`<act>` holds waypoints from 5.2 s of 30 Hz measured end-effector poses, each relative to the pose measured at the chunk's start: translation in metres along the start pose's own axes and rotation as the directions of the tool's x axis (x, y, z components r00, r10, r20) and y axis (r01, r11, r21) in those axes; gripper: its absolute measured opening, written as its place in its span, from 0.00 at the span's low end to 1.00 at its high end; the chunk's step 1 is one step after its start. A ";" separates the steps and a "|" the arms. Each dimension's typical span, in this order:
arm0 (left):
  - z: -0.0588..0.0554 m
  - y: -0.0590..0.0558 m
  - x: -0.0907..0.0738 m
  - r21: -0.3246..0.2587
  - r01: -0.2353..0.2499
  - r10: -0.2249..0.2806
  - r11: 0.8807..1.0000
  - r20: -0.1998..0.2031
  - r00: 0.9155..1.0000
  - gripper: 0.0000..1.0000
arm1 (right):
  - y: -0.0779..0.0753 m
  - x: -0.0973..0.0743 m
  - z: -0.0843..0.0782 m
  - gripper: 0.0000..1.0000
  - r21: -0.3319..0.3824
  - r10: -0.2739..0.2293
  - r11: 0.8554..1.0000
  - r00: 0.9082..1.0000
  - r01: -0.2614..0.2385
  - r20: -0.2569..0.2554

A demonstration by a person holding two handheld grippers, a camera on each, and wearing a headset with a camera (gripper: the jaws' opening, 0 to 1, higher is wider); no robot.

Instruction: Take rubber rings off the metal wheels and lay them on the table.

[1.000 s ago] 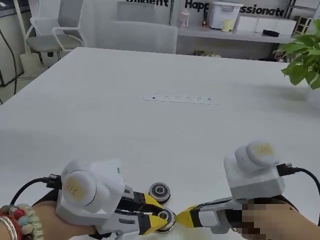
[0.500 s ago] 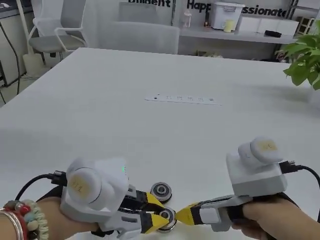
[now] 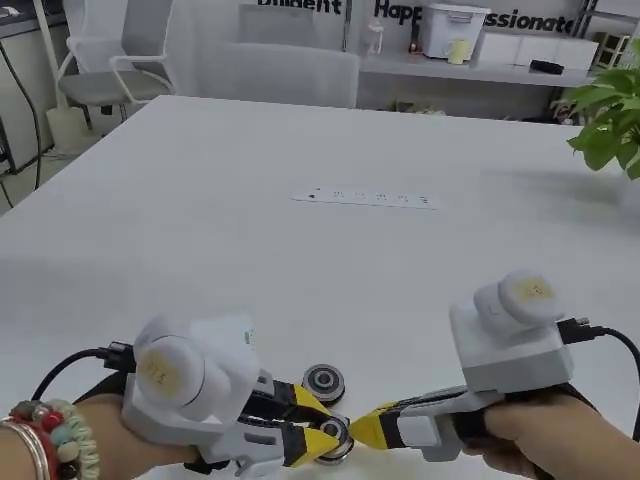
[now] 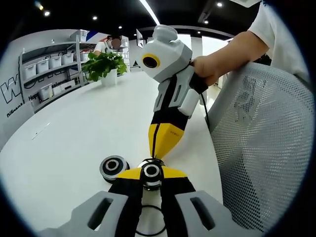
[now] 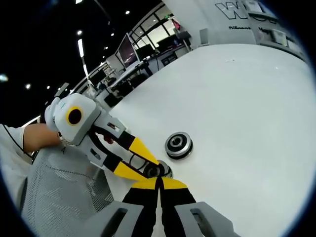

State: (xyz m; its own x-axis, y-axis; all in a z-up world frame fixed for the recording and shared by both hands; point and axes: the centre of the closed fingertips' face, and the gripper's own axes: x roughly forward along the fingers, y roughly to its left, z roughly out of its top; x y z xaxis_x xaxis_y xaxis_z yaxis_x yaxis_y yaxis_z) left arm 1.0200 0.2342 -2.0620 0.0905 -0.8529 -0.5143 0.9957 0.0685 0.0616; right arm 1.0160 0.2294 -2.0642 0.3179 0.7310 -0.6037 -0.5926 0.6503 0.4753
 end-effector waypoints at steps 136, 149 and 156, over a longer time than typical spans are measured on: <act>-0.017 -0.010 -0.151 -0.210 -0.309 0.313 0.928 -0.014 0.950 0.85 | 0.029 -0.051 0.074 0.00 0.025 0.019 0.999 0.952 -0.028 0.304; -0.018 -0.014 -0.147 -0.223 -0.287 0.292 0.932 -0.012 0.956 0.89 | 0.048 -0.031 0.068 0.00 -0.021 0.072 0.997 0.963 -0.069 0.259; -0.020 -0.016 -0.145 -0.220 -0.280 0.282 0.935 -0.023 0.959 0.88 | 0.058 -0.014 0.062 0.00 -0.058 0.093 0.995 0.967 -0.082 0.237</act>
State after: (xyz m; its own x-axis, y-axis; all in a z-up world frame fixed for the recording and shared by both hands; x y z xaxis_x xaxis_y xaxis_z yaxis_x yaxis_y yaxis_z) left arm 0.9911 0.3673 -2.0051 0.3677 -0.7869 -0.4956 0.9091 0.4165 0.0131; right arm 1.0236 0.2699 -1.9887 0.4279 0.8165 -0.3876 -0.6584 0.5754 0.4852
